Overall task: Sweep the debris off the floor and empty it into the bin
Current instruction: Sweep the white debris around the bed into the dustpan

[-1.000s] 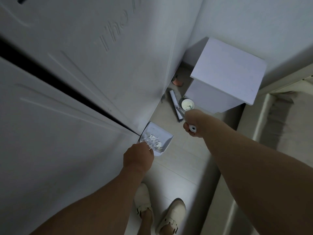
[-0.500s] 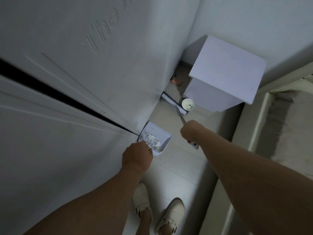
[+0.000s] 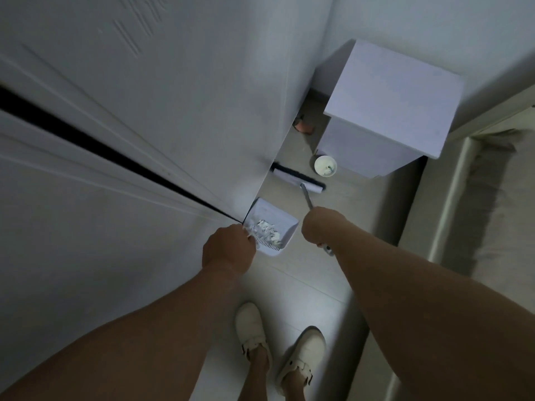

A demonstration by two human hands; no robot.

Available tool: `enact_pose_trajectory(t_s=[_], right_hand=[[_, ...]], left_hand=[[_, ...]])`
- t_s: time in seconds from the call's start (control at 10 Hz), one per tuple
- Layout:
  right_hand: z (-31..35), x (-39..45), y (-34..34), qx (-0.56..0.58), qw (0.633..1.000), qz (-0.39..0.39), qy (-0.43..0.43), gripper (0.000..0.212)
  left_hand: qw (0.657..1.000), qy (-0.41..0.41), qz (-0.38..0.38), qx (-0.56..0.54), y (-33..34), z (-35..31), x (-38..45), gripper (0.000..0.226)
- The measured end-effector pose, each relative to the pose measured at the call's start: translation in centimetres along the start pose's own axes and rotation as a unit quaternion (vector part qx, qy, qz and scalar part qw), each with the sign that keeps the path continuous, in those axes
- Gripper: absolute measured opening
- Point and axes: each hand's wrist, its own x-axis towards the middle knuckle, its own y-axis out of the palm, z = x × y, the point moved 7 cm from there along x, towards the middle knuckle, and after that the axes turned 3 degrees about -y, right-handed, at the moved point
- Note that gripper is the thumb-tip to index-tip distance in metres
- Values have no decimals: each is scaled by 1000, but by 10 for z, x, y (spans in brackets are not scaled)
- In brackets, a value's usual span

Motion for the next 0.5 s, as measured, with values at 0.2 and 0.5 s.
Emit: enact_pose_trajectory(t_s=[0.2, 0.5], right_hand=[[-56, -52, -15, 5, 999, 36, -9, 11], [-72, -52, 16, 48, 998, 6, 35, 14]], left_hand=[[1000, 2, 13, 5, -2, -23, -12, 28], [1000, -2, -8, 22, -1, -14, -14, 29]])
